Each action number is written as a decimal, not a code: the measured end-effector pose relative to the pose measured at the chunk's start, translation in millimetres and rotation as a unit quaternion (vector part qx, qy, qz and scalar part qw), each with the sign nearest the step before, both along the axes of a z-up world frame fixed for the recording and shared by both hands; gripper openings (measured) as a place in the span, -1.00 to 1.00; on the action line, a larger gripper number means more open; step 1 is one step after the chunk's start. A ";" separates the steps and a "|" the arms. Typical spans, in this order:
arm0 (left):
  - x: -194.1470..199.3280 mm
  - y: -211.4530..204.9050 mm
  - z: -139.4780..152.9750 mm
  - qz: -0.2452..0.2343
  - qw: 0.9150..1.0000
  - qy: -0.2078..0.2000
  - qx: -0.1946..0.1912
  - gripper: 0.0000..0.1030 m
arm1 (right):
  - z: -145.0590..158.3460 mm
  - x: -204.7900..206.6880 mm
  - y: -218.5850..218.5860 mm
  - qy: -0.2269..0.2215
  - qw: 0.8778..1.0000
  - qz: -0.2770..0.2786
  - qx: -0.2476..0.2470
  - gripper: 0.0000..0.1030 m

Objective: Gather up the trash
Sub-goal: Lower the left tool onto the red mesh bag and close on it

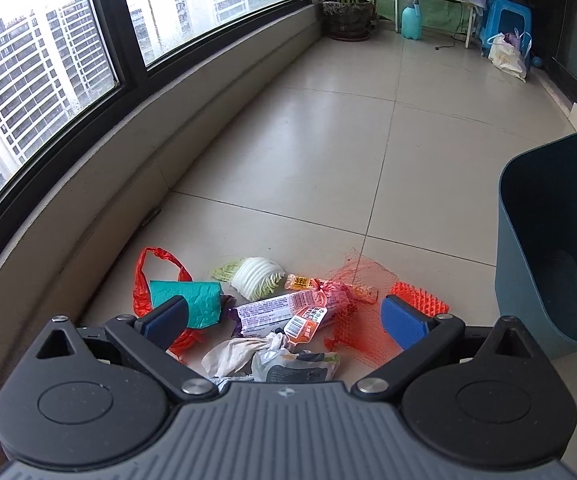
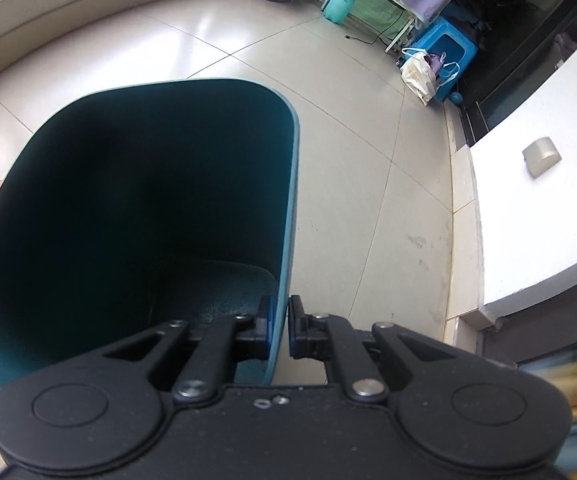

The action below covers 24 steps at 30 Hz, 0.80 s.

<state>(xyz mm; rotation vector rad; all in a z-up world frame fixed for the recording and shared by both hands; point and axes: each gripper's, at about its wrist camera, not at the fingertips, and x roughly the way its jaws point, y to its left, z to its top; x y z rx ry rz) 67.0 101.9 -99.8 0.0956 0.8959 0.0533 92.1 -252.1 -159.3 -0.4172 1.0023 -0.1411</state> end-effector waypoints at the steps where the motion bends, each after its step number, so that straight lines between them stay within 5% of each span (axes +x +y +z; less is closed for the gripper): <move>1: 3.6 5.4 -7.1 0.000 1.000 0.002 -0.001 1.00 | 0.6 1.2 5.0 0.000 1.000 0.003 -0.003 -0.88; 13: 24.0 53.7 -90.2 -0.013 0.999 0.036 -0.018 1.00 | -2.9 10.2 62.7 0.013 0.998 0.024 -0.053 -0.90; 24: 47.9 25.7 -123.5 -0.088 0.994 0.055 -0.027 1.00 | -0.8 22.9 49.7 0.014 0.999 -0.011 -0.040 -0.91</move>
